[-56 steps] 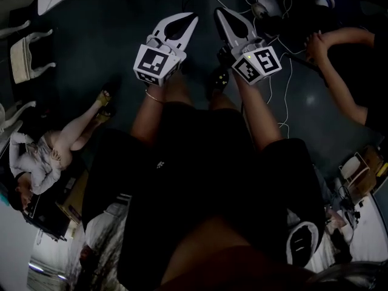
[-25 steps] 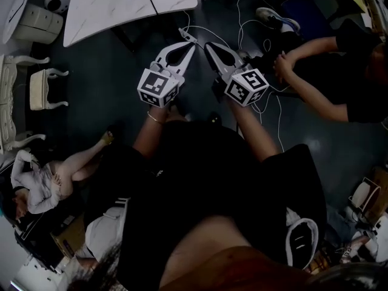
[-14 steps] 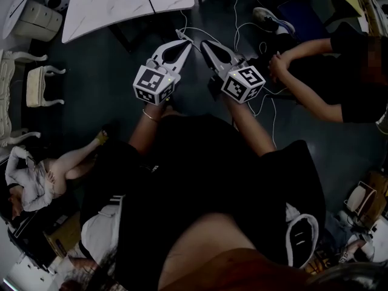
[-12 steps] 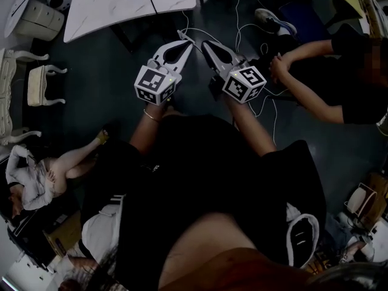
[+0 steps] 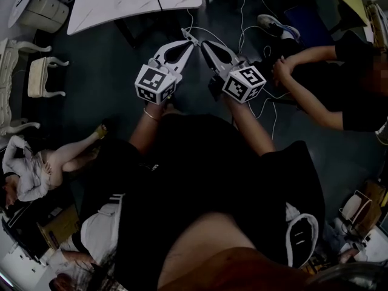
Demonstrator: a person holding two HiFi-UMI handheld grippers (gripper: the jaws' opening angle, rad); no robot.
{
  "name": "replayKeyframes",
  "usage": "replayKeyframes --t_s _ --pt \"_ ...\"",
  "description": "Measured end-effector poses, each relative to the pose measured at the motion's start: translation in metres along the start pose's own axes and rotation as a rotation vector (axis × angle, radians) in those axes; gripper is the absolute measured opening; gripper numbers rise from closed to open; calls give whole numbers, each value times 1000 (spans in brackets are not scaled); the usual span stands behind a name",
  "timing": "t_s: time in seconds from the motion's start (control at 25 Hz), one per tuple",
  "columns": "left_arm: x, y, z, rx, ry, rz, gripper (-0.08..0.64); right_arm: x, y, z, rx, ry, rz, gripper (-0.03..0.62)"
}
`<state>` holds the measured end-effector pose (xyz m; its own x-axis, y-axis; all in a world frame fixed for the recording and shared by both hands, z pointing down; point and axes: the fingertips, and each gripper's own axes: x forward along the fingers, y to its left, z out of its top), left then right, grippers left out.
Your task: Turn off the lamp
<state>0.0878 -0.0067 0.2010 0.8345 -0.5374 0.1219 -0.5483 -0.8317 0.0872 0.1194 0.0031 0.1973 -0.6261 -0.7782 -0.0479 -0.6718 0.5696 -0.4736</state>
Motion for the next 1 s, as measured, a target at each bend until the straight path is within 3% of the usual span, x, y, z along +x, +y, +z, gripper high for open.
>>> replayKeyframes --t_s 1.0 --pt "-14 9 -2 -25 -15 32 6 9 5 -14 38 33 27 0"
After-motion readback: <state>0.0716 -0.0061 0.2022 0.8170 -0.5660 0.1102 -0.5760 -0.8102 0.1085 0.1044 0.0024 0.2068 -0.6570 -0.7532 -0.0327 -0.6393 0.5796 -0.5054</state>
